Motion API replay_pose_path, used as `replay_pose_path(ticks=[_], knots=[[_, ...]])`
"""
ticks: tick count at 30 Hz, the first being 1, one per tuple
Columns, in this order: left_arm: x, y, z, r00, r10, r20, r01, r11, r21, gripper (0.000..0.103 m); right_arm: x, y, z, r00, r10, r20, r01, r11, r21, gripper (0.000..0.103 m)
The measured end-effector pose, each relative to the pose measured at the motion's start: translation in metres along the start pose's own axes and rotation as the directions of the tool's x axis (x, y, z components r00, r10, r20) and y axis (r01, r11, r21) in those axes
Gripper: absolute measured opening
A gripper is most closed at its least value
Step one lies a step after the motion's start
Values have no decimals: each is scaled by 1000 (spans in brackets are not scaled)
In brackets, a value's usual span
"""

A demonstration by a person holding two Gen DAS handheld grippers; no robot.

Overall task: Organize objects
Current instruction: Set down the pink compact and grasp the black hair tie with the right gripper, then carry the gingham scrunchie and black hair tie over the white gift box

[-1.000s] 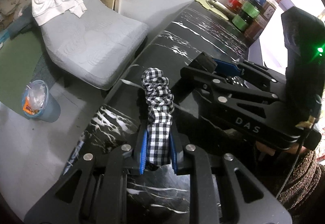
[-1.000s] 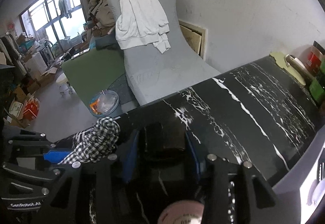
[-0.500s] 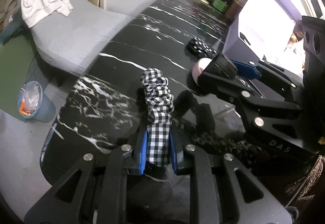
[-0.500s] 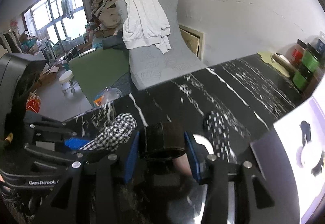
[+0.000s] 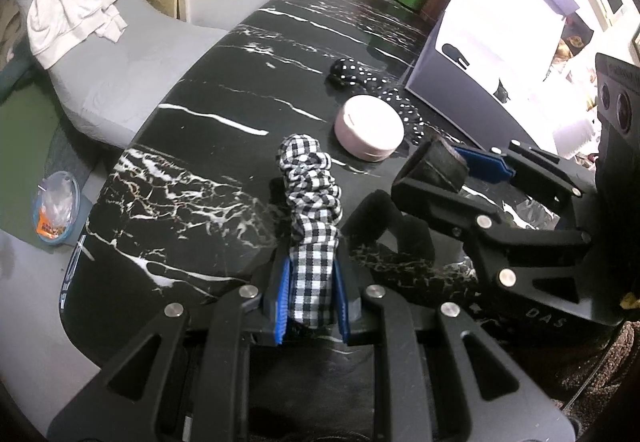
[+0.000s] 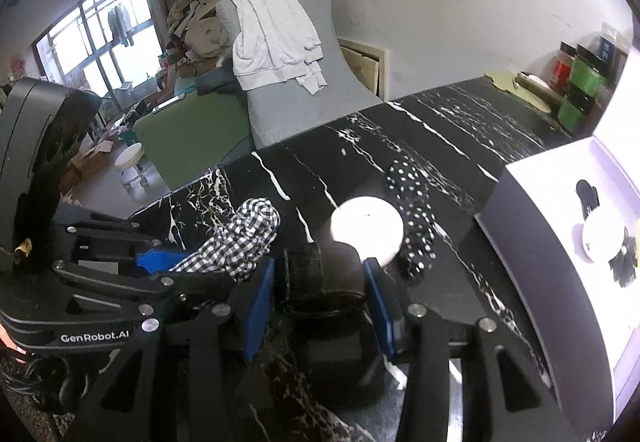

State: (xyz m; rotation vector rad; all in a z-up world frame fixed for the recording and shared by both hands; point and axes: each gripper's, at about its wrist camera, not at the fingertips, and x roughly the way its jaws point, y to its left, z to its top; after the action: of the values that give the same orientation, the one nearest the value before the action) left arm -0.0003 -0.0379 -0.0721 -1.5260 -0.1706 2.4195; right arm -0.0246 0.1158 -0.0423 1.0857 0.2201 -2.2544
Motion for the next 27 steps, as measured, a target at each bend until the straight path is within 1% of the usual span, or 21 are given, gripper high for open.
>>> replay_pose_path(ticks=[6,14,27], knots=[[0,-13,5,1000,3,-1,-3,1000,30,17,-8,-9,-6,1000,-5,4,5,1000,27,45],[-3,-27,14,1000,1,9,-2,998,67,17,-21,-16,-7,1000,-15,23,15,999,41,45],[-3,-51,27,1000,-11,15,9,990,143,18,-44,-31,-8,997,-66,50,63,996,67,45]])
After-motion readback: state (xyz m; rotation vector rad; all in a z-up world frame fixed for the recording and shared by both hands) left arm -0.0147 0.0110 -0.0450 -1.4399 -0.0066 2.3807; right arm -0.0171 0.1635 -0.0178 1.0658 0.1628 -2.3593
